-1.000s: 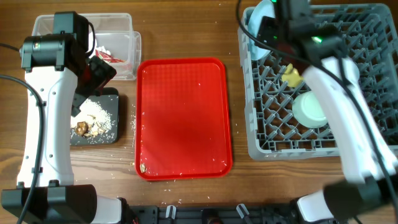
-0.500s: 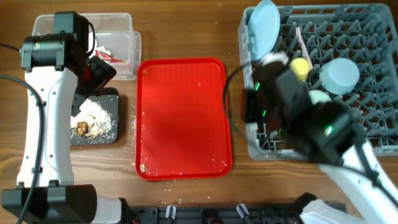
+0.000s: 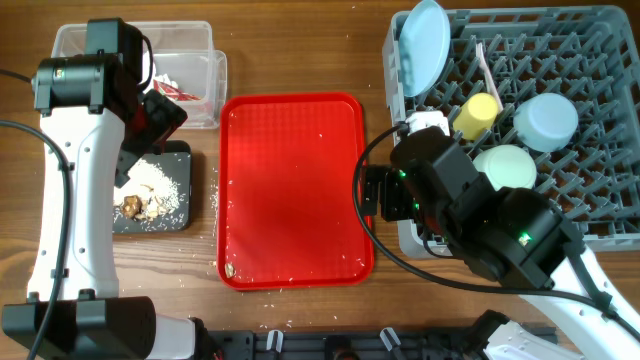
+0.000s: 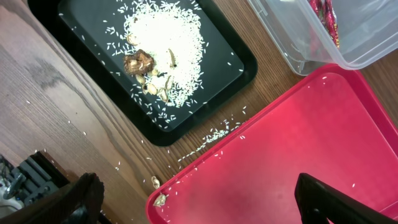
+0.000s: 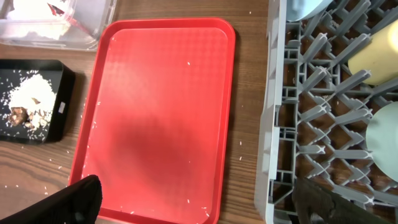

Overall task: Sort waste into correct bins and load items into the dishwasher rack
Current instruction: 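Open the right gripper, leave the plate upright, withdraw toward the front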

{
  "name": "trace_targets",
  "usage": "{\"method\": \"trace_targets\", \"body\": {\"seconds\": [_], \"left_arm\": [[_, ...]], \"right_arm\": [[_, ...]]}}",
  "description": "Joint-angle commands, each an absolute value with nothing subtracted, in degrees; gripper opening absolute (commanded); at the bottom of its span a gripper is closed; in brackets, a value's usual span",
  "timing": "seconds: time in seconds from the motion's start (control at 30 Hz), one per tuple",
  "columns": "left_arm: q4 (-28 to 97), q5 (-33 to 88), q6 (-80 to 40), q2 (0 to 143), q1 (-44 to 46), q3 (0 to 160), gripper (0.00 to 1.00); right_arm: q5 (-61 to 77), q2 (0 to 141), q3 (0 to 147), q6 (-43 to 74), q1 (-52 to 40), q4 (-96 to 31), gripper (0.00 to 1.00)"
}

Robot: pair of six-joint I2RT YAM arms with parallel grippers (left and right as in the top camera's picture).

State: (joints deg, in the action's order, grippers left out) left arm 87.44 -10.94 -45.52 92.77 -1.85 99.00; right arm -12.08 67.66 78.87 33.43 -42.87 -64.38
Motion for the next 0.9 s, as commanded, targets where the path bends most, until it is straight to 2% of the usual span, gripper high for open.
{"method": "trace_targets", "body": {"seconds": [0.0, 0.23, 0.4, 0.6, 0.73, 0.87], "left_arm": [[87.5, -12.1, -45.3, 92.9, -2.1, 99.3, 1.0], [87.5, -12.1, -45.3, 92.9, -2.1, 99.3, 1.0], [87.5, -12.1, -45.3, 92.9, -2.1, 99.3, 1.0], [87.5, -12.1, -45.3, 92.9, -2.1, 99.3, 1.0], [87.5, -12.1, -45.3, 92.9, -2.1, 99.3, 1.0], [87.5, -12.1, -45.3, 92.9, -2.1, 99.3, 1.0]], "right_arm": [[-12.8, 68.1, 78.3, 34.5, -43.2, -64.5, 1.0], [-11.9, 67.7, 78.3, 27.9, -43.2, -62.5, 1.0], [-11.7, 64.1, 74.9, 19.8, -43.2, -53.8, 1.0], [-7.9, 55.9, 55.9, 9.3, -42.9, -28.4, 1.0], [-2.5, 50.9, 41.9, 9.0, -40.1, -9.5, 1.0], [3.3, 45.6, 30.7, 9.0, -36.3, 2.8, 1.0]]}}
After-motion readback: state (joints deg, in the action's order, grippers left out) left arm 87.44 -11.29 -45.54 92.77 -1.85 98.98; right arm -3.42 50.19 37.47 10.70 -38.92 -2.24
